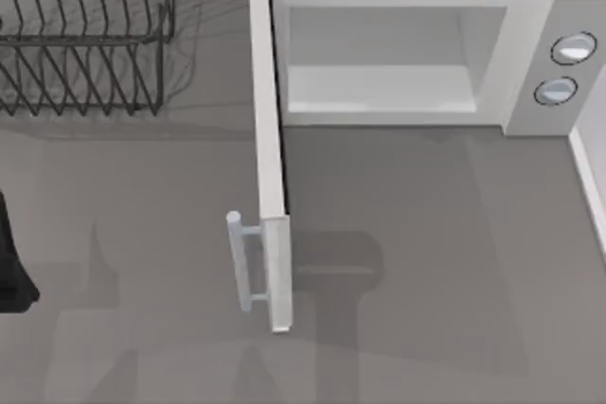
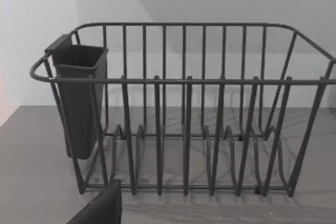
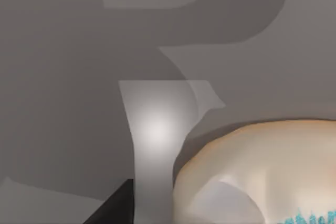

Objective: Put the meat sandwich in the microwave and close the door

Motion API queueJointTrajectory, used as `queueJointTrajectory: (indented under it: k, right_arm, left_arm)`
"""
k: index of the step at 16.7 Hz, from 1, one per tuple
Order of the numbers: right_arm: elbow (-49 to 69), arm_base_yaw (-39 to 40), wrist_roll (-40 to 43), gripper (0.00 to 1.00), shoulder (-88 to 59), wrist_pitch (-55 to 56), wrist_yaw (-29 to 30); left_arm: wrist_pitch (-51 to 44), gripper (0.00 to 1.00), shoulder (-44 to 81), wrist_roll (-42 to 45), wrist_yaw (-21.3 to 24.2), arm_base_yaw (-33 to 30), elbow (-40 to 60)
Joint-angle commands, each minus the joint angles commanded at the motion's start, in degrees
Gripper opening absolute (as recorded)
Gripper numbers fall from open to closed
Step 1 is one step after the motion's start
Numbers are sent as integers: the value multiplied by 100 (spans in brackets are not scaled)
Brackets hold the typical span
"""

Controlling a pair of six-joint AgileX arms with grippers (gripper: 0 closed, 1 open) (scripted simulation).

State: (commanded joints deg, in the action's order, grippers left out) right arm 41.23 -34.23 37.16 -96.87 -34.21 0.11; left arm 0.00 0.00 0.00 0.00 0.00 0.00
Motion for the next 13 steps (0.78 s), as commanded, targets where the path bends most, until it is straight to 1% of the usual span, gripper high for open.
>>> queueJointTrajectory:
  k: [4, 13]
  right_arm:
    - [-22, 0, 0, 100, -24, 36, 0]
    - [-22, 0, 0, 32, -24, 36, 0]
  left_arm:
    - [0, 100, 0, 0, 0, 0, 0]
    - [0, 100, 0, 0, 0, 0, 0]
